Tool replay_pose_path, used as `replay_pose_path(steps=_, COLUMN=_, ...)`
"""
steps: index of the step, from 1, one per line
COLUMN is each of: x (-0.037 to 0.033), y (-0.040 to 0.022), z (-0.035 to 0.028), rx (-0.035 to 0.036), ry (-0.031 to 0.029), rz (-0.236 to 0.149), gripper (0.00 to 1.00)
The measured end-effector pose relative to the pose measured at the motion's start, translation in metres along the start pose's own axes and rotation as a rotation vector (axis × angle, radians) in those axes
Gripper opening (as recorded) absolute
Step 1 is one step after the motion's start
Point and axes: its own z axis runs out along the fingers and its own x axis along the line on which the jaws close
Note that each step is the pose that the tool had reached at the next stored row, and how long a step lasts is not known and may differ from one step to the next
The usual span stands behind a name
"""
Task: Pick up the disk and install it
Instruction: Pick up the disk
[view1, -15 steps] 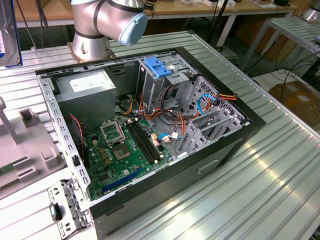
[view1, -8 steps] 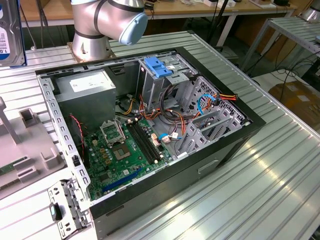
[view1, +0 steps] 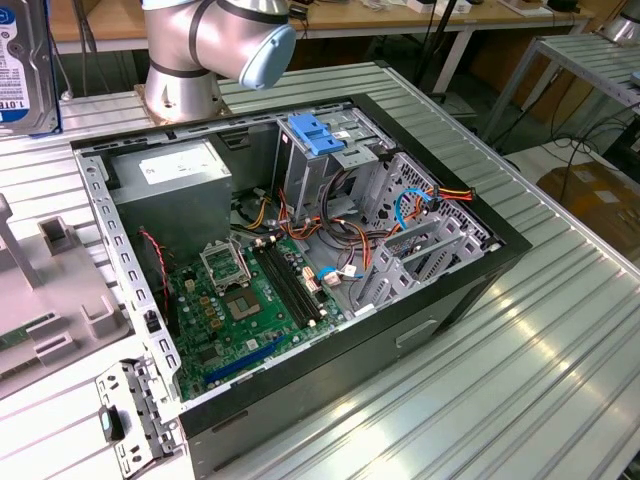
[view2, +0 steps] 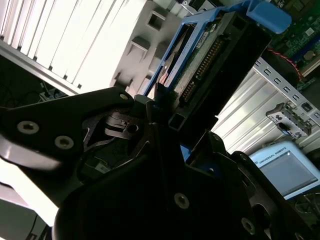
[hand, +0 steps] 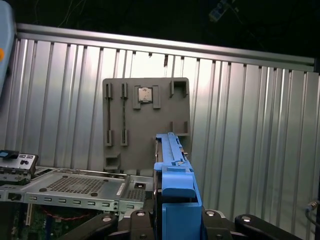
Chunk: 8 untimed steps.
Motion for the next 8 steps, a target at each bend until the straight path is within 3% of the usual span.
replay_pose_path(steps=8, x=0.0038, y=-0.0051, z=-0.0003, rx=0.0, ry=0.0, rz=0.0, gripper=0.36)
